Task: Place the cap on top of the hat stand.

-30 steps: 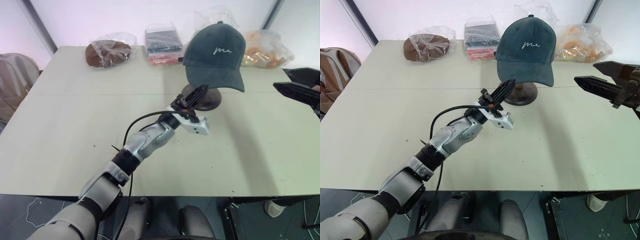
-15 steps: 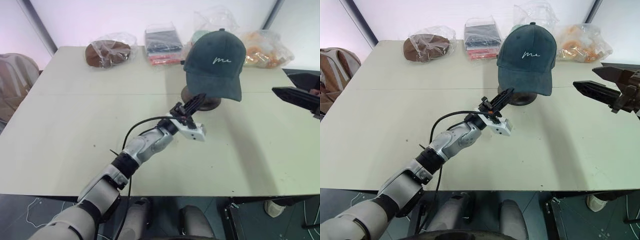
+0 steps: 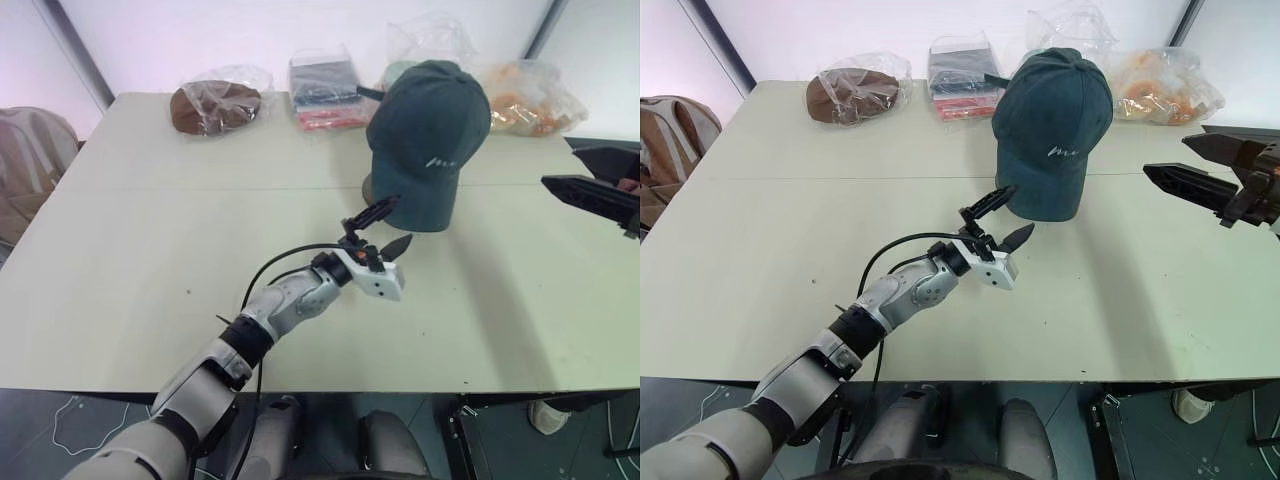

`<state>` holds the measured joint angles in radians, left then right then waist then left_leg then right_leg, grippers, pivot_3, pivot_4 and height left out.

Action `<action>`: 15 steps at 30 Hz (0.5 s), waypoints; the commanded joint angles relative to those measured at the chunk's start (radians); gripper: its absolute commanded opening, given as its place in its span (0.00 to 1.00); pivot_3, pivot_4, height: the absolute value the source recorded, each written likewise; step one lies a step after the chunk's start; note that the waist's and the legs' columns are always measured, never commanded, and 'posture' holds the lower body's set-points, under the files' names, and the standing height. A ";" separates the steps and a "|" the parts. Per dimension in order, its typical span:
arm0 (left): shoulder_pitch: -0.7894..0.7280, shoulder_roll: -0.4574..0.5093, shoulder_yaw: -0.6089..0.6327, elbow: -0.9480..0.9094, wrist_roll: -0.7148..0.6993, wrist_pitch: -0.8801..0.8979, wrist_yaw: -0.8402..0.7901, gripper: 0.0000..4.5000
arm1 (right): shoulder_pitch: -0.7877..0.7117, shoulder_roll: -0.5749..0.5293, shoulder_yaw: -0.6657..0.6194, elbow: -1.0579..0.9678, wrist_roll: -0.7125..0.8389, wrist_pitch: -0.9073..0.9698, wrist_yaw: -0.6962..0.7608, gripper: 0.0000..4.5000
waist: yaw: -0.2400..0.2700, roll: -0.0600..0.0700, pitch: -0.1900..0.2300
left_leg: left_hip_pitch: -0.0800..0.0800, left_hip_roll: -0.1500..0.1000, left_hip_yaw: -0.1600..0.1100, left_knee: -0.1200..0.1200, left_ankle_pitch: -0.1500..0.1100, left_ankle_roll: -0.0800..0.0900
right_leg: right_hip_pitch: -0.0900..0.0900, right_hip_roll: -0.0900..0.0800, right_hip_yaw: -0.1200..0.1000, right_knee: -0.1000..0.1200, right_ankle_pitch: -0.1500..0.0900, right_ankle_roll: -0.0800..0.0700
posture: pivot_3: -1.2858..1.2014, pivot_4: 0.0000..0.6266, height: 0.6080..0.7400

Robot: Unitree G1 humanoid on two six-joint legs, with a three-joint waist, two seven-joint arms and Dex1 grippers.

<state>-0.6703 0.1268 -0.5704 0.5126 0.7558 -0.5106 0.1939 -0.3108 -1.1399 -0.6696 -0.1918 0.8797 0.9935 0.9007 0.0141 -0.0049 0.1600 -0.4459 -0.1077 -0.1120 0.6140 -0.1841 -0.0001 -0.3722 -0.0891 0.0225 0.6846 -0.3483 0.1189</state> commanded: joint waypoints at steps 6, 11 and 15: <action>0.052 0.005 0.095 -0.093 -0.269 0.011 -0.229 0.99 | -0.027 -0.001 0.009 -0.014 0.008 -0.035 0.002 1.00 | -0.001 0.000 0.000 | 0.000 0.000 0.000 0.000 0.000 0.000 | 0.000 0.000 0.000 0.000 0.000 0.000 | 0.52 0.24 1.00; 0.077 0.021 0.221 -0.266 -0.616 0.166 -0.506 0.99 | -0.024 -0.006 0.022 -0.018 0.002 -0.047 0.011 1.00 | -0.001 0.000 0.000 | 0.000 0.000 0.000 0.000 0.000 0.000 | 0.000 0.000 0.000 0.000 0.000 0.000 | 0.52 0.24 1.00; 0.052 0.093 0.347 -0.434 -0.899 0.412 -0.721 0.99 | -0.013 -0.019 0.044 -0.036 -0.018 -0.069 0.028 1.00 | -0.004 0.001 0.000 | 0.000 0.001 0.000 0.001 0.000 0.000 | 0.000 0.000 0.000 0.000 0.000 0.000 | 0.52 0.24 1.00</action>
<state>-0.5931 0.1971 -0.2927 0.1580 -0.0264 -0.1856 -0.4552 -0.3200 -1.1394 -0.6154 -0.1971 0.8669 0.9483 0.9193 0.0102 -0.0042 0.1596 -0.4457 -0.1070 -0.1124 0.6147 -0.1841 0.0000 -0.3720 -0.0887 0.0224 0.6847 -0.3484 0.1188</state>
